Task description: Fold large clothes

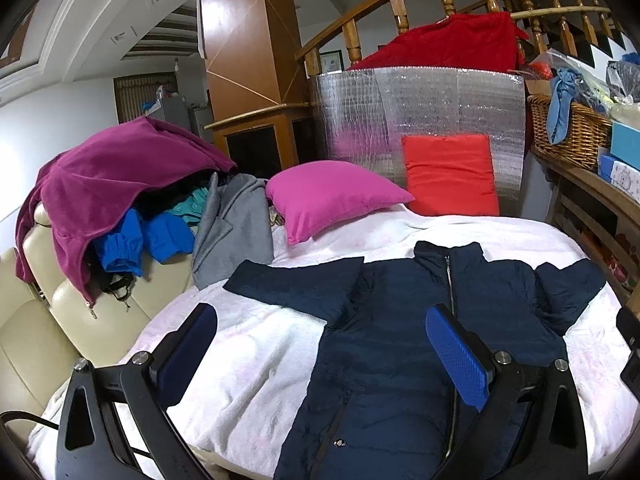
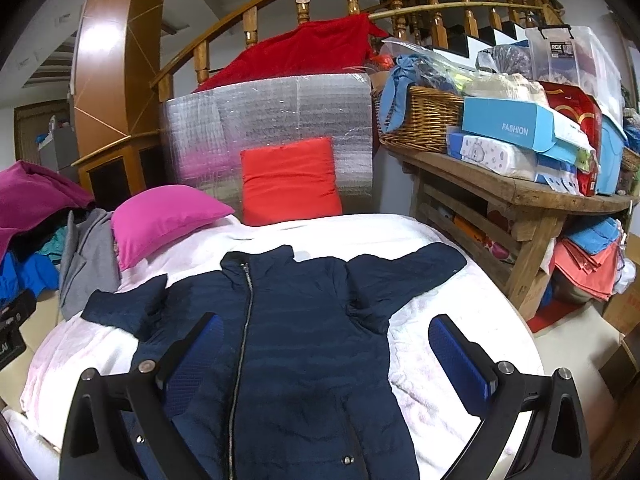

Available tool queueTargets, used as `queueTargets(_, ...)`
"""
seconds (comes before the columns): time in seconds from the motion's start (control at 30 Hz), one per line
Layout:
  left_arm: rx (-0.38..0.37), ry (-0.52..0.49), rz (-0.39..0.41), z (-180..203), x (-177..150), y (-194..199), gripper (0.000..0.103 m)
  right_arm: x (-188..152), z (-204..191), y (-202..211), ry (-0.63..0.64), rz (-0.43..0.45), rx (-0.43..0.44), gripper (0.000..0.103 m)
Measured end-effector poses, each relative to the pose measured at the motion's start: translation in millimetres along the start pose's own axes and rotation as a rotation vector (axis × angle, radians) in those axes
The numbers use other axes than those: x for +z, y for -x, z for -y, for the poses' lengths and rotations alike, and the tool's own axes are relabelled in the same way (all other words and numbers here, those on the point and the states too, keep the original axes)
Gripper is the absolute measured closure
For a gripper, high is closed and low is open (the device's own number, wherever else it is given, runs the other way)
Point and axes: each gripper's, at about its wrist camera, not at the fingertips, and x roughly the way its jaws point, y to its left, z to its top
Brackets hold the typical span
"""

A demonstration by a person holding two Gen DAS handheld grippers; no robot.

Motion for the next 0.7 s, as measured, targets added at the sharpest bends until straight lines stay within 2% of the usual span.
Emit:
queueTargets(0.13,-0.017,0.009,-0.026,15,-7,-41,0.000,4,10,-31,-0.018,-0.009,-0.012,0.000)
queueTargets(0.2,-0.033,0.015,-0.037,25,-16,-69,0.000,5,24,-54,-0.059,0.000,0.022,0.000)
queueTargets(0.27,-0.070,0.013,-0.095,35,-28,-106,0.000,2,42,-81,-0.116,-0.013,0.058,0.000)
queueTargets(0.33,-0.113,0.031,-0.202,45,-46,-152,0.000,-3,66,-112,-0.170,-0.043,0.077,0.000)
queueTargets(0.4,-0.102,0.037,-0.253,52,-61,-182,0.000,-7,97,-148,-0.224,-0.094,0.074,0.000)
queueTargets(0.43,-0.092,0.033,-0.281,56,-71,-199,0.000,-10,110,-165,-0.261,-0.129,0.093,0.000)
queueTargets(0.53,-0.066,0.009,-0.346,64,-88,-227,0.000,-30,165,-237,-0.515,-0.290,0.191,0.000)
queueTargets(0.63,-0.057,-0.017,-0.388,71,-91,-243,0.000,-50,199,-285,-0.694,-0.370,0.228,0.000)
queueTargets(0.7,-0.042,-0.039,-0.398,78,-92,-249,0.000,-61,219,-312,-0.765,-0.391,0.216,0.000)
